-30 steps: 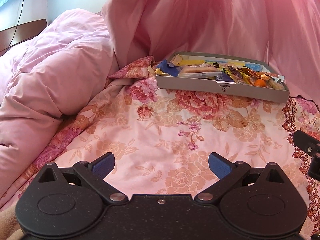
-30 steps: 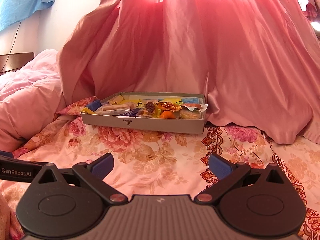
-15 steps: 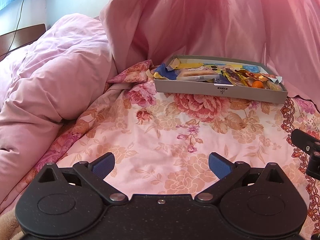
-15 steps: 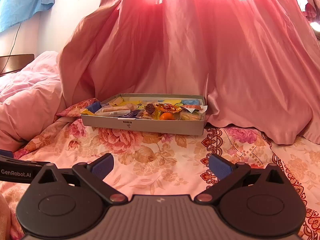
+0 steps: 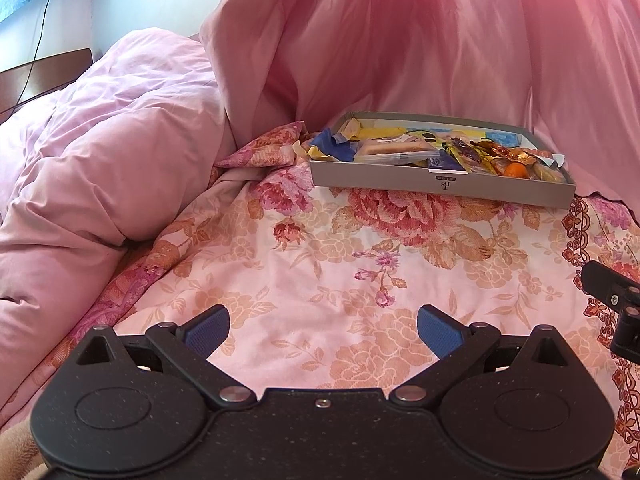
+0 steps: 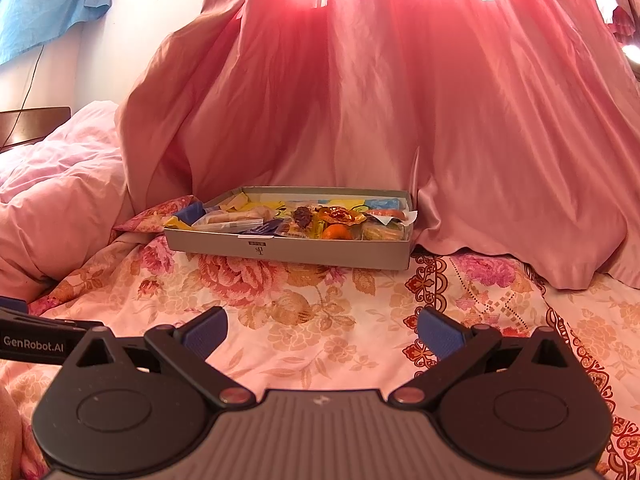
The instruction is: Organize snacks
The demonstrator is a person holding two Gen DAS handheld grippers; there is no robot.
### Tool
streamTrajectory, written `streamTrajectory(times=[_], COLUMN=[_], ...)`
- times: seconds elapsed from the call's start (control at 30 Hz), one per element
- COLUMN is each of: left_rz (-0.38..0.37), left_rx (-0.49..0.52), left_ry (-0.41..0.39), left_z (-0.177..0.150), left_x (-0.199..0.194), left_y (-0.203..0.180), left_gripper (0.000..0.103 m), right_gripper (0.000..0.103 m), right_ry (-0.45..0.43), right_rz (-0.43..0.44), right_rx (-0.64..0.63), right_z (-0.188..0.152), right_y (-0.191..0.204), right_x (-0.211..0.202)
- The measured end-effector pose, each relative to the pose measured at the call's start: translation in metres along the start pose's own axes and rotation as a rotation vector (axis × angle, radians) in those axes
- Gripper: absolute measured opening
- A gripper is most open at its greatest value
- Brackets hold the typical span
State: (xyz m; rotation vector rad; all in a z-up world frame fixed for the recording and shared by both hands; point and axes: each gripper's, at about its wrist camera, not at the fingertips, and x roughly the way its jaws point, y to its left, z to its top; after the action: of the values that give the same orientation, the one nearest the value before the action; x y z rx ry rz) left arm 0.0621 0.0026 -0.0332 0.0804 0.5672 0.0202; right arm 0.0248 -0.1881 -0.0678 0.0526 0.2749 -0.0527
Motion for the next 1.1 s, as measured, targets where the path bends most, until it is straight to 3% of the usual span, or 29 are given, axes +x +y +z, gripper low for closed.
streamTrajectory(times=[1.1], left_rz=[0.001], left_rx=[0.001], left_ry=[-0.002], left_z=[-0.0005], left_x=[-0.0001], left_y=[0.0000], left_gripper=[0.100], right_gripper=[0.103], right_ry=[0.000], right_rz=[0.001], right_rx=[0.001], right_z=[-0.0005], right_y=[0.0026], right_x=[-0.0007])
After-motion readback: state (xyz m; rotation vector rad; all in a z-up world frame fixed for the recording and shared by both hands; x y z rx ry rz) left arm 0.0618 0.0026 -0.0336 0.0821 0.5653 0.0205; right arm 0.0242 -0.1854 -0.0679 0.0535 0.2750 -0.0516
